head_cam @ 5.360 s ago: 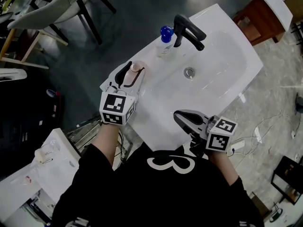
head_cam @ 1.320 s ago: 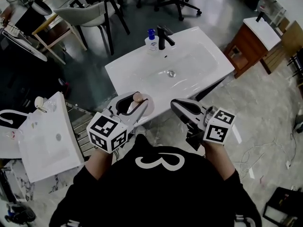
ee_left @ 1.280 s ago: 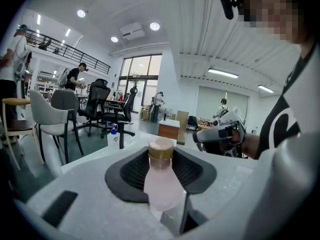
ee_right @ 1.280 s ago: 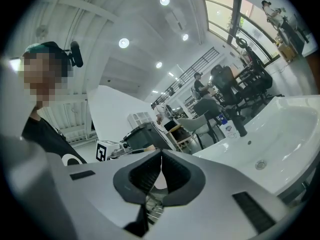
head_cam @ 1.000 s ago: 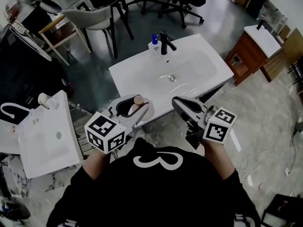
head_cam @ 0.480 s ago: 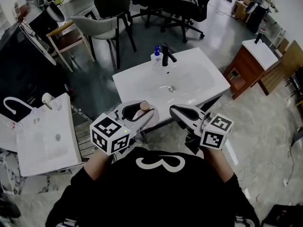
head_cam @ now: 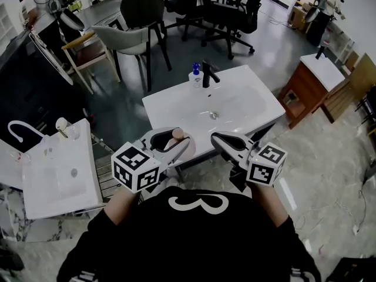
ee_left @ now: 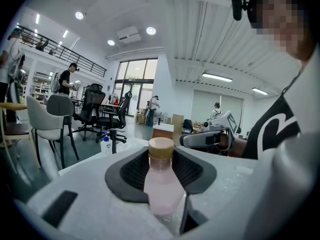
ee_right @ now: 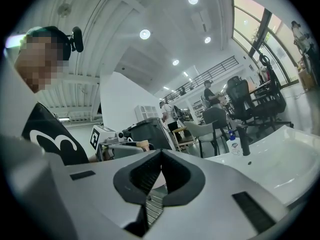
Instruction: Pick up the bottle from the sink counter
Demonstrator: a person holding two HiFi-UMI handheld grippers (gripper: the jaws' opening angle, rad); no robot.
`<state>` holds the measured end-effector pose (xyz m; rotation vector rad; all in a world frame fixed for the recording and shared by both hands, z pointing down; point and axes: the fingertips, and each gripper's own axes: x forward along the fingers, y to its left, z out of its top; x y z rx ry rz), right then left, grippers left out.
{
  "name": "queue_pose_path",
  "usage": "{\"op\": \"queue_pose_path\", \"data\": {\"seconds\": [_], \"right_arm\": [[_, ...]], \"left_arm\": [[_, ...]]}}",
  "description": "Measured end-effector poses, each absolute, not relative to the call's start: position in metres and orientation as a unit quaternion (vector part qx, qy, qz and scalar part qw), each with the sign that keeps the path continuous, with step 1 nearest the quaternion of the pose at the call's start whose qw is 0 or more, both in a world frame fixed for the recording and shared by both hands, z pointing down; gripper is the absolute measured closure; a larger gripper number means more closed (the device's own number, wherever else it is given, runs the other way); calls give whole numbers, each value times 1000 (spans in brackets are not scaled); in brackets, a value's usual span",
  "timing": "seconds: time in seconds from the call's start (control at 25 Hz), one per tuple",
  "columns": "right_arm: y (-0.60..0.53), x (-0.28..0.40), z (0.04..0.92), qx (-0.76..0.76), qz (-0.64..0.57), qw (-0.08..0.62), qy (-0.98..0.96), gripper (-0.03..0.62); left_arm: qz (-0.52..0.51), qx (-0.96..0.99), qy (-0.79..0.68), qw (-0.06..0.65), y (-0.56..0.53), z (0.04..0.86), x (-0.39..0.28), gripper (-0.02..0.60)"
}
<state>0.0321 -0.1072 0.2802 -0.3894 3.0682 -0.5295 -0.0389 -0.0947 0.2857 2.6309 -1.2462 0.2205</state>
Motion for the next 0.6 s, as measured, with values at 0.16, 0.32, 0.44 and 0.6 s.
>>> {"op": "queue_pose_path", "data": {"seconds": [0.16, 0.32, 0.44, 0.6], "right_arm": [[-103, 28, 275, -120, -165, 3, 979, 580], [-104, 28, 274, -125, -161, 5, 979, 580], [-106, 27, 275, -129, -163, 6, 978, 580], [-104, 23, 278, -128, -169, 4, 977, 580]], "left_arm": [[73, 895, -425, 113, -93, 283, -41, 432], [73, 896, -423, 110, -94, 282, -42, 431], [77, 896, -423, 109, -94, 283, -44, 431], [81, 894, -425, 118, -94, 287, -49, 432]]}}
